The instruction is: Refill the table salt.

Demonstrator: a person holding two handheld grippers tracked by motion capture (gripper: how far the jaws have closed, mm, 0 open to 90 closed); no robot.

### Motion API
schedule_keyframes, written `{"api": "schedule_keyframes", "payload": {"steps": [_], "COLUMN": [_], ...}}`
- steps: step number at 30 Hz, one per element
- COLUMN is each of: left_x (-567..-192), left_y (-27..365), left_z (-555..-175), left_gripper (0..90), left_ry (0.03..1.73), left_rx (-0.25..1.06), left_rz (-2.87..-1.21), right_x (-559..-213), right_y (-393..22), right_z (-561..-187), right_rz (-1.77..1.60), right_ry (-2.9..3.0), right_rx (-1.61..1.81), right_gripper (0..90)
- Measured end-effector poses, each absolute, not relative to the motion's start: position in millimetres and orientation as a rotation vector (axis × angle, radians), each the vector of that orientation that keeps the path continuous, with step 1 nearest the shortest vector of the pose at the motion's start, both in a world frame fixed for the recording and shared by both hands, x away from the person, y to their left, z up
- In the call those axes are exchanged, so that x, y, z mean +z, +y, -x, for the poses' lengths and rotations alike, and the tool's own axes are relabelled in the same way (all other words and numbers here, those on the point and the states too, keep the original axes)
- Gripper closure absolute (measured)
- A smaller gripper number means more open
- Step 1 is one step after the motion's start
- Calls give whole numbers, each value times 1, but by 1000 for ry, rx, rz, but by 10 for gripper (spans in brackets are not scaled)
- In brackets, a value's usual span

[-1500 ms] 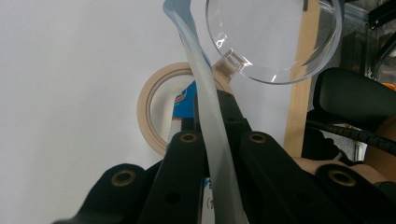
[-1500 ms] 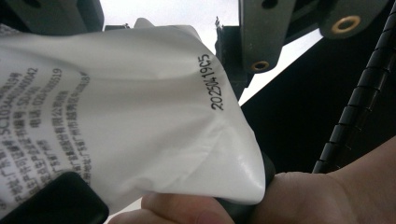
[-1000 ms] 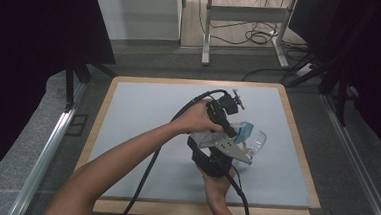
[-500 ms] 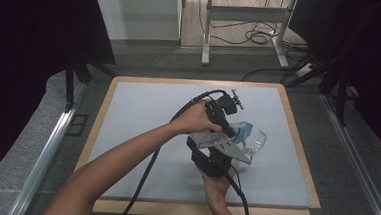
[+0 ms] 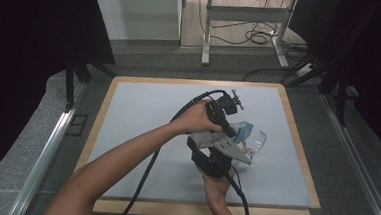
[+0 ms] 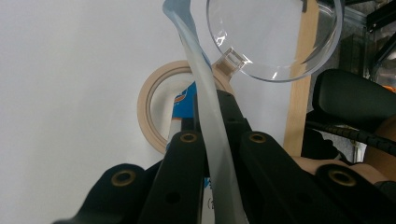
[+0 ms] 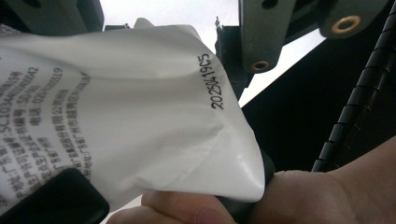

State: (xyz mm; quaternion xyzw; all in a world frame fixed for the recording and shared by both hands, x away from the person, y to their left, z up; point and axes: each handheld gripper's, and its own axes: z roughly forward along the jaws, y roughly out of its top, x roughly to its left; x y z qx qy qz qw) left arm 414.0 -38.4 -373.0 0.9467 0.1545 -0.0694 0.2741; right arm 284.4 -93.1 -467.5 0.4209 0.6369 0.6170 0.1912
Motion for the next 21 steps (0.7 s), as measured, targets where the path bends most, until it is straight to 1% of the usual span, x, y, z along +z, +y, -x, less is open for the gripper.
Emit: {"api": "schedule_keyframes", "payload": {"steps": [9,21], "left_x": [-372,-375], "left_y": [-36,-23], "left_z": [-413,-410], "left_gripper": [898,897], "left_ry": [423,431], "left_rx": [-184,-190], "left_rz": [-2537,-2488], "right_x": [-469,-480], "right_y": [-92,-85], "right_z": [-284,-280], "right_rz": [-1172,-1169], "right_ry": [1790,1815], "right_rx": [1724,1683], "right_gripper": [568,568]}}
